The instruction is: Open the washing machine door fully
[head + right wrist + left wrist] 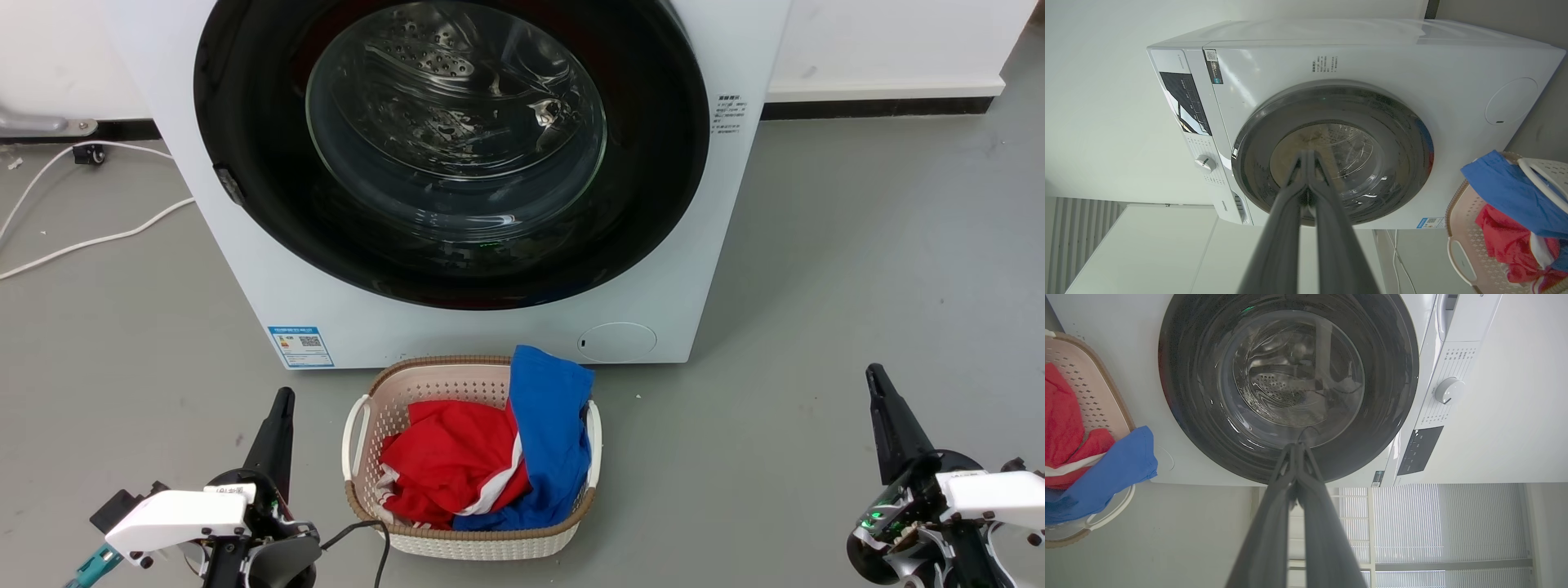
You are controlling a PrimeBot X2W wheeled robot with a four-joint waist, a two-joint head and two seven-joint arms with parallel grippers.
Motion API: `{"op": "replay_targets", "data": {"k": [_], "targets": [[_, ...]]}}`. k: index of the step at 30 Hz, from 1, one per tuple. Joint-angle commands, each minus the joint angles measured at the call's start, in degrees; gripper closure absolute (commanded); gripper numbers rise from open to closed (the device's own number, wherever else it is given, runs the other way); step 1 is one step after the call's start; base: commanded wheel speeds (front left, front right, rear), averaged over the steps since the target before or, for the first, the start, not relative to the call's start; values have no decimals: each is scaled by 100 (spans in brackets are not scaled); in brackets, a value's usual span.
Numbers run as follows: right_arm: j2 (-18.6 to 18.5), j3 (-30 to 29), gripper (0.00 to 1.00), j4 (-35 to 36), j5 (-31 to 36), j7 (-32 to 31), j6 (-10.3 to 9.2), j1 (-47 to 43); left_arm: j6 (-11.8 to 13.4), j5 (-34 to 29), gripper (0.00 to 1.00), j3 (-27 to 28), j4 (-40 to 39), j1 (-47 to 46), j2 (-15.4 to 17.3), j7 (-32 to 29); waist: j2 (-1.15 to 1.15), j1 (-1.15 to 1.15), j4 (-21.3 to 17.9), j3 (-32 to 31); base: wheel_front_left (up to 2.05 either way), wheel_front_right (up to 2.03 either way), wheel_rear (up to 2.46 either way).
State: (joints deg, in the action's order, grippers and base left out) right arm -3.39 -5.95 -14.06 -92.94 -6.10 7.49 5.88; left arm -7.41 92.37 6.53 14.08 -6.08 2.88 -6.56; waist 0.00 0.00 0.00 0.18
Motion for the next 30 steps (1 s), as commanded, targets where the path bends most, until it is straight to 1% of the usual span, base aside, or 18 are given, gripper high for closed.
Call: {"op": "replay_targets", "data": {"k": [1, 24, 25, 28, 30], "targets": [[18, -9, 100, -7, 21, -19, 0, 73, -25, 9, 100, 11, 4, -40, -4, -15, 0, 0, 0, 0, 0, 0, 0], [31, -26, 100, -8, 35, -27, 0, 75, -25, 10, 100, 10, 3, -40, -4, -14, 0, 0, 0, 0, 0, 0, 0], [11, -18, 0, 0, 17, -20, 0, 0, 0, -1, 0, 0, -2, -1, 0, 2, 0, 0, 0, 0, 0, 0, 0], [22, -6, 0, -120, 20, -12, -3, -107, 7, -5, 0, -20, 117, 103, -16, 14, 0, 0, 0, 0, 0, 0, 0], [23, 10, 0, -90, 57, 48, -3, -136, 6, -36, 0, -48, 56, 119, -16, 75, 0, 0, 0, 1, 0, 0, 0]]}}
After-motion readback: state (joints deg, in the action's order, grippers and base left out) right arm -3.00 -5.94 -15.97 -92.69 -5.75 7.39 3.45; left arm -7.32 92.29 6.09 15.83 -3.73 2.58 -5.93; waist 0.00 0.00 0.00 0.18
